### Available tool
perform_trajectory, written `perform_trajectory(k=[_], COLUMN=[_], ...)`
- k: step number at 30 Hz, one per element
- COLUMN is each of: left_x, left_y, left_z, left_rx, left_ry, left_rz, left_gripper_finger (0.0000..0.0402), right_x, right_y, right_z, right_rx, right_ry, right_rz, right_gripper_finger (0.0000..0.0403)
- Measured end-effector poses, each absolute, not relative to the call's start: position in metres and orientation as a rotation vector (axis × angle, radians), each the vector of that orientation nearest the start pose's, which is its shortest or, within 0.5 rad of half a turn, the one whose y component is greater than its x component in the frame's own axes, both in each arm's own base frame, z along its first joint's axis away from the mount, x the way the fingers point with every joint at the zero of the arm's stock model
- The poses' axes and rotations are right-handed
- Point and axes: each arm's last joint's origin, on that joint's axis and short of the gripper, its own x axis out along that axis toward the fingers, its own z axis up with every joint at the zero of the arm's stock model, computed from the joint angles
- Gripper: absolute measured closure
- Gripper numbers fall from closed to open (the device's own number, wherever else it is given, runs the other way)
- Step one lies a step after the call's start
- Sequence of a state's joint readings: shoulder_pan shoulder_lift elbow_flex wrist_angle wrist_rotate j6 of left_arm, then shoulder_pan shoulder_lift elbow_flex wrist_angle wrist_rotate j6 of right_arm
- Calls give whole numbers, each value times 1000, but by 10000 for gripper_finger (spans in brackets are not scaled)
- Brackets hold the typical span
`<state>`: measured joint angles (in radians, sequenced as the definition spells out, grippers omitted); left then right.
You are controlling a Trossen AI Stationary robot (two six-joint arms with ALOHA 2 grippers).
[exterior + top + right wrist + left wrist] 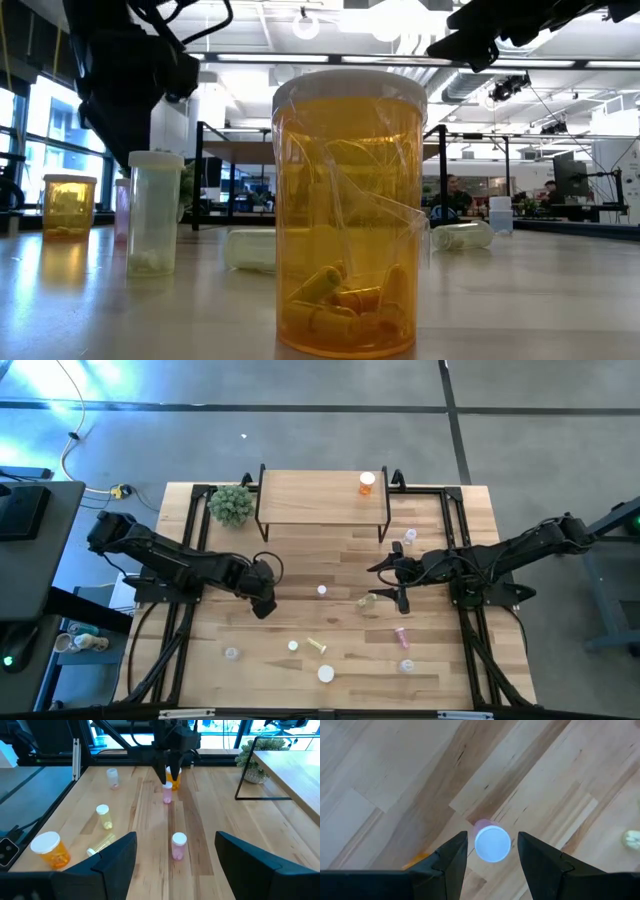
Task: Pick and place medicine bottles onto shelf by color
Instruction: Put the top left pink pill bottle on the shelf
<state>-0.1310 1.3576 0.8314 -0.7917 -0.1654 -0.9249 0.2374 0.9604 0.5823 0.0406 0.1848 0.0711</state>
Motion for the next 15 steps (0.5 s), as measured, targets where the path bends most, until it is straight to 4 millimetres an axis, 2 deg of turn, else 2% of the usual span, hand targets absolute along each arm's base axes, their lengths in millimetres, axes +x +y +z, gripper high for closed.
perform_trajectory(k=[15], left_x=[235], left_y=[-27], left_z=[184], left_rx=[-591], left_ry=[1234], left_rz=[619], left_gripper_finger=[237], right_x=[205], right_y=[44], right_z=[253], right_rx=[0], right_ry=[332], right_rz=[40], right_gripper_finger=[142])
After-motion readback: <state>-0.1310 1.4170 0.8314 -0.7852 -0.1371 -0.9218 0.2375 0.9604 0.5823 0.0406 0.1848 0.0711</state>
